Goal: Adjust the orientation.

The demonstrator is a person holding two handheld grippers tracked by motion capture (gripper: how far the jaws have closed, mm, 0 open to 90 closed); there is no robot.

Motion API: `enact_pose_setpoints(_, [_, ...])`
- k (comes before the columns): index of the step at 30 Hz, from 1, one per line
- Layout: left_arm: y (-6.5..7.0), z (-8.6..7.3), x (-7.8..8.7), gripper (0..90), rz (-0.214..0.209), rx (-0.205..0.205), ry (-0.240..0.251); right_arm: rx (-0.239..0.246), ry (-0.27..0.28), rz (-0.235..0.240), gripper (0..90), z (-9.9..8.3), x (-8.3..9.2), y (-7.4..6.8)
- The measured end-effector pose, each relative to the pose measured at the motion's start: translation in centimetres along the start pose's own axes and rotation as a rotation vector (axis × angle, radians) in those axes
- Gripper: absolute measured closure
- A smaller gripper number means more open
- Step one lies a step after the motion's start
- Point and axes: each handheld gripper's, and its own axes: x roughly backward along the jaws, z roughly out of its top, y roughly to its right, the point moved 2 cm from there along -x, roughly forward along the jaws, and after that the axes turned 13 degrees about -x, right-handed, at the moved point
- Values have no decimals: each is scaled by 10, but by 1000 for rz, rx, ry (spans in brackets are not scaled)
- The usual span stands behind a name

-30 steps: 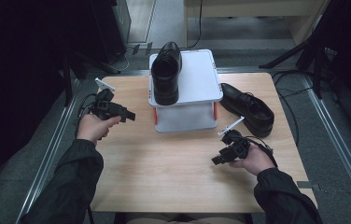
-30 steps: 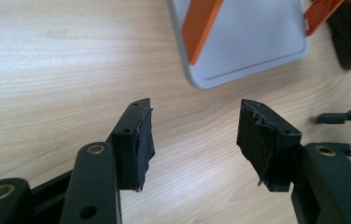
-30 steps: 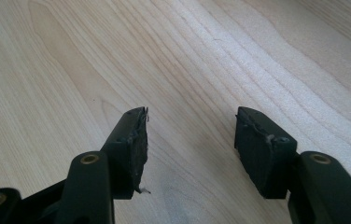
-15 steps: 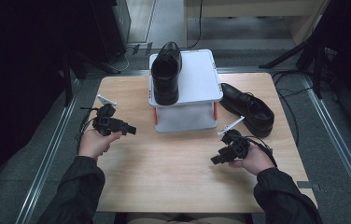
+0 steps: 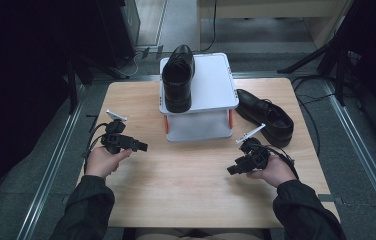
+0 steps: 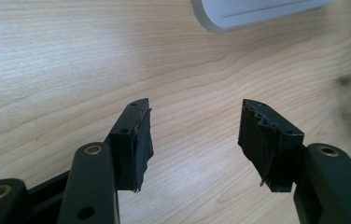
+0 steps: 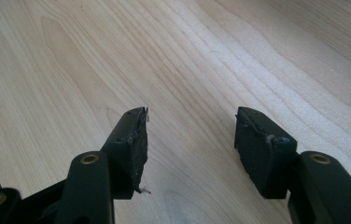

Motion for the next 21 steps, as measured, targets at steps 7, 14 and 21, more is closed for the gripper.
enact_pose_setpoints(7, [1, -5, -6, 434, -1, -13, -15, -27, 37, 22, 447, 4, 6, 4])
enact_pose_setpoints(14, [1, -7, -6, 434, -3, -30, -7, -49, 85, 12, 453, 12, 22, 9])
enact_pose_setpoints(21, [2, -7, -6, 435, -3, -38, -9, -62, 98, 8, 466, 21, 40, 14])
